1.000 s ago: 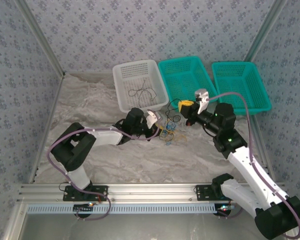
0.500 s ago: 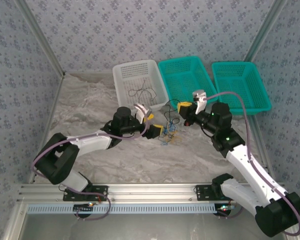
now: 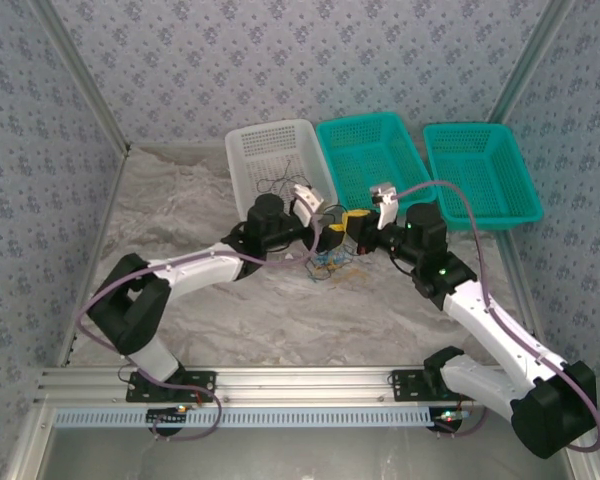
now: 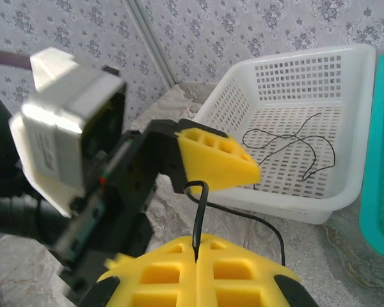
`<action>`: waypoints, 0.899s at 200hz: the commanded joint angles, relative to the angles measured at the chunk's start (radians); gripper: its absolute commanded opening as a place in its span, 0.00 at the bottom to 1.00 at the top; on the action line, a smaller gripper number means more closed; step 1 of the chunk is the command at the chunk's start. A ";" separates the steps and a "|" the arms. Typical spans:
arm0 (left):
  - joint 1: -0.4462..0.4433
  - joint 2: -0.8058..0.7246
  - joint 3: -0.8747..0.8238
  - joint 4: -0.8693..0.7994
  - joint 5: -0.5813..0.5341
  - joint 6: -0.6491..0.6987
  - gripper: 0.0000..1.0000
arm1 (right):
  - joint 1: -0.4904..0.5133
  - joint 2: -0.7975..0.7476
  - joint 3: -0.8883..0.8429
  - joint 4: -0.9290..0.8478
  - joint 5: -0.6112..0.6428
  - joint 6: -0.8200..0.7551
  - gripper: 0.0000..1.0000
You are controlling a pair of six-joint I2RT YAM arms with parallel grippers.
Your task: Untangle the cables
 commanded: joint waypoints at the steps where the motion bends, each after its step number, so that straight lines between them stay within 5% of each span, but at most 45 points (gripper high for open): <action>1: -0.037 0.067 0.055 0.031 -0.143 0.066 0.64 | 0.010 -0.009 0.047 0.061 -0.040 0.045 0.00; 19: -0.051 0.116 0.047 0.083 -0.231 0.015 0.45 | 0.005 -0.037 0.041 0.070 -0.008 0.061 0.00; 43: -0.051 0.149 -0.012 0.160 -0.291 -0.086 0.34 | -0.019 -0.075 0.029 0.090 0.003 0.094 0.00; 105: -0.050 0.249 -0.093 0.174 -0.228 -0.213 0.25 | -0.115 -0.134 0.052 0.170 -0.019 0.173 0.00; 180: -0.042 0.328 -0.111 0.169 -0.167 -0.254 0.32 | -0.170 -0.144 0.112 0.196 -0.054 0.191 0.00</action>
